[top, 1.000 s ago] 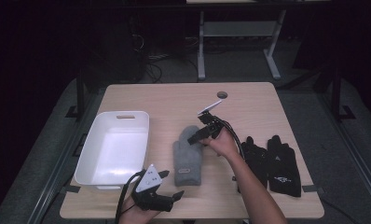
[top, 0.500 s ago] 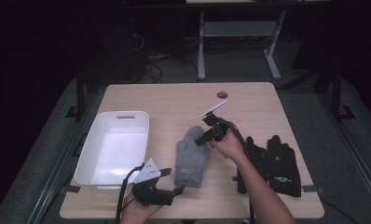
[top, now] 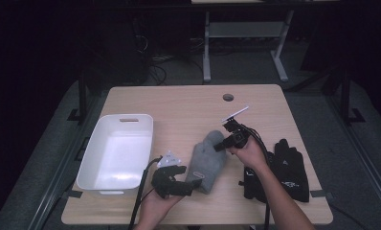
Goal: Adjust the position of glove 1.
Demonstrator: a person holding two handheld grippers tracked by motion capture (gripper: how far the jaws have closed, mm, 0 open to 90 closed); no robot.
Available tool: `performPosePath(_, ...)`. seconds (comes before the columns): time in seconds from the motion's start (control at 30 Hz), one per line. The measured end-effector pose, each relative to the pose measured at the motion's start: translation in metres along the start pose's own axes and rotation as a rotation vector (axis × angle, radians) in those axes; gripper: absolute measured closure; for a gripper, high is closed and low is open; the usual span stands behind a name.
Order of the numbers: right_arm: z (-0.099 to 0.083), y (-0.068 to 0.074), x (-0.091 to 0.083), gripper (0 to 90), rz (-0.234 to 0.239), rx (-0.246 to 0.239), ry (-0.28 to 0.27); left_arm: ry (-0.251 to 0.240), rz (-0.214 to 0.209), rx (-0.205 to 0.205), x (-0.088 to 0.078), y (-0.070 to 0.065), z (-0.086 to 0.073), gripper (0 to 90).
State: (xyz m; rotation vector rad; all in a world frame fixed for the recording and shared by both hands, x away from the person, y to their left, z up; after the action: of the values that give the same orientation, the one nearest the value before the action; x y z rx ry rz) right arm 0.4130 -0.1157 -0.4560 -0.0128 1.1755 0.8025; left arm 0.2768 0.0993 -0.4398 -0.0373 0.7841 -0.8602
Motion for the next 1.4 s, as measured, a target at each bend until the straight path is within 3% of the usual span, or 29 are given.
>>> performPosePath(0.17, -0.002, -0.002, 0.000, 74.1, 0.007, 0.002, -0.010, 0.061, -0.079, -0.171, 0.011, 0.017, 0.002, 19.4)
performPosePath(0.23, -0.004, -0.002, 0.000, 73.6, 0.011, 0.006, -0.016, 0.078, -0.104, -0.218, 0.015, 0.021, 0.000, 19.2)
performPosePath(0.43, -0.008, -0.007, 0.000, 68.7, 0.027, 0.023, -0.035, 0.150, -0.133, -0.269, 0.028, 0.022, -0.008, 18.9)
performPosePath(0.5, -0.007, -0.007, -0.001, 60.2, 0.037, 0.024, -0.045, 0.159, -0.140, -0.278, 0.030, 0.023, -0.009, 18.3)
performPosePath(0.63, -0.006, -0.009, -0.001, 40.4, 0.092, 0.048, -0.080, 0.182, -0.196, -0.333, 0.035, 0.028, -0.015, 20.0)
performPosePath(0.7, -0.005, -0.011, 0.002, 35.7, 0.096, 0.060, -0.076, 0.193, -0.232, -0.361, 0.036, 0.031, -0.016, 23.2)
performPosePath(0.87, -0.006, -0.016, 0.011, 34.1, 0.127, 0.102, -0.055, 0.212, -0.261, -0.355, 0.037, 0.030, -0.016, 32.2)
performPosePath(1.0, -0.008, -0.017, 0.016, 52.0, 0.200, 0.140, -0.052, 0.206, -0.269, -0.321, 0.036, 0.030, -0.014, 41.8)
performPosePath(1.07, -0.008, -0.016, 0.016, 62.4, 0.222, 0.134, -0.057, 0.201, -0.272, -0.319, 0.035, 0.030, -0.013, 44.6)
performPosePath(1.2, -0.007, -0.013, 0.011, 71.1, 0.213, 0.112, -0.060, 0.198, -0.285, -0.316, 0.034, 0.031, -0.013, 47.2)
performPosePath(1.4, -0.005, -0.009, 0.005, 73.3, 0.197, 0.091, -0.056, 0.191, -0.292, -0.315, 0.032, 0.029, -0.011, 47.8)
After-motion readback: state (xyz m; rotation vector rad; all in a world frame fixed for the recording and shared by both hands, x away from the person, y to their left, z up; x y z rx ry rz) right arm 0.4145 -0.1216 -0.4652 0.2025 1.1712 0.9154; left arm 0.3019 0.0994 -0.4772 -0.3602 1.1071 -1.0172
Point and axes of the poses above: each handheld gripper's, and its own axes: x roughly forward along the jaws, z roughly out of its top, y roughly to its left, the point moved 3 cm from there along x, roughly forward along the jaws
